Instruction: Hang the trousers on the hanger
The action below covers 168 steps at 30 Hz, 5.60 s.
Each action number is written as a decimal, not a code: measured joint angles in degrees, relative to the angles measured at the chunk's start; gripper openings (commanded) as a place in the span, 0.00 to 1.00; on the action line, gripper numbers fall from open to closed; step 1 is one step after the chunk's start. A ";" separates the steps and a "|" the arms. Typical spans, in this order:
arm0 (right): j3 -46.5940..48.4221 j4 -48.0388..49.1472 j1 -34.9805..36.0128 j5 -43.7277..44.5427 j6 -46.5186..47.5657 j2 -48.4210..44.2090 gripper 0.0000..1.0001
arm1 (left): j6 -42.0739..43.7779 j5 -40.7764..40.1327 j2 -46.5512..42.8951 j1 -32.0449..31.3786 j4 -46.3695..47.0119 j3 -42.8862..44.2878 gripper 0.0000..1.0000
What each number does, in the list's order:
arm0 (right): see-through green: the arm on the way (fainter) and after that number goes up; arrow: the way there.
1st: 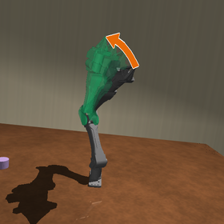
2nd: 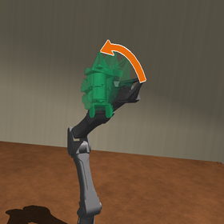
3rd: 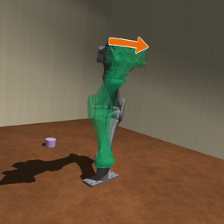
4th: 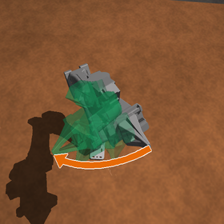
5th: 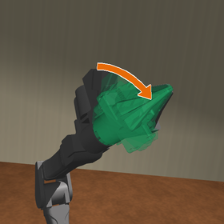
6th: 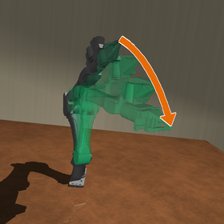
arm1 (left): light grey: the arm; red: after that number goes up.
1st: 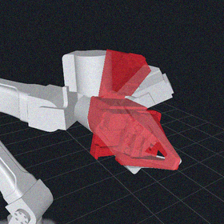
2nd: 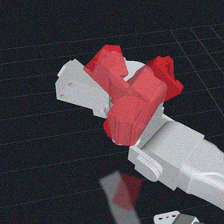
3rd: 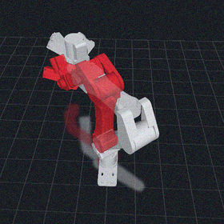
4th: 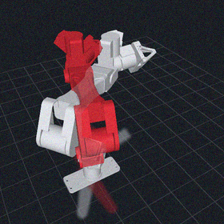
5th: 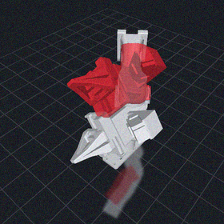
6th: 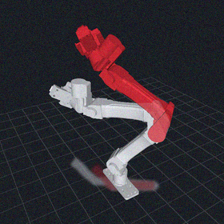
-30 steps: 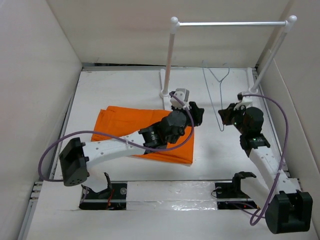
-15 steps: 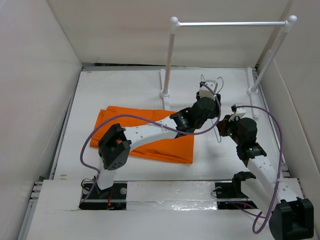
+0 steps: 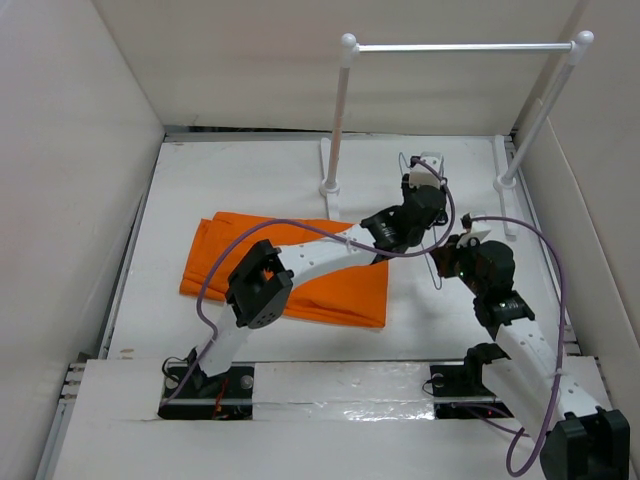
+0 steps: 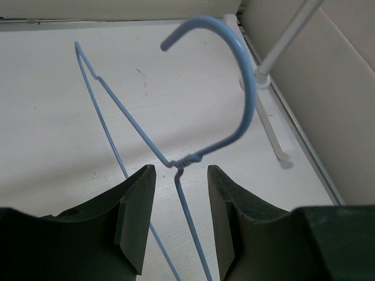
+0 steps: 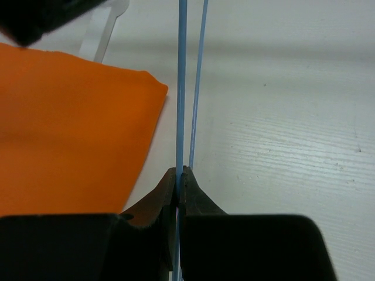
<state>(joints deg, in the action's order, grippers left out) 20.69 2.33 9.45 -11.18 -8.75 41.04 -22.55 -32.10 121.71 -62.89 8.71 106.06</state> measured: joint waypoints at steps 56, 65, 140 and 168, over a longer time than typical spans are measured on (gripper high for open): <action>-4.74 5.77 16.41 -5.46 -1.73 13.86 0.51 | -27.67 -5.86 -25.16 -5.79 29.18 -60.50 0.00; -4.76 20.15 21.53 2.58 -7.34 29.57 0.67 | -27.63 -9.05 -26.84 -5.90 29.97 -62.95 0.00; 7.67 -0.68 15.15 -5.68 -4.00 -6.21 0.85 | -4.81 -11.85 -53.55 -2.34 10.67 -62.93 0.00; 9.35 27.15 42.73 4.83 -23.47 26.49 0.05 | -4.72 -9.46 -56.11 -2.62 7.52 -60.70 0.00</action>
<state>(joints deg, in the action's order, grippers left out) 30.04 29.47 52.18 -6.35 -32.23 67.53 -27.27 -41.56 65.60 -65.52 16.23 45.36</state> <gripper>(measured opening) 0.117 0.047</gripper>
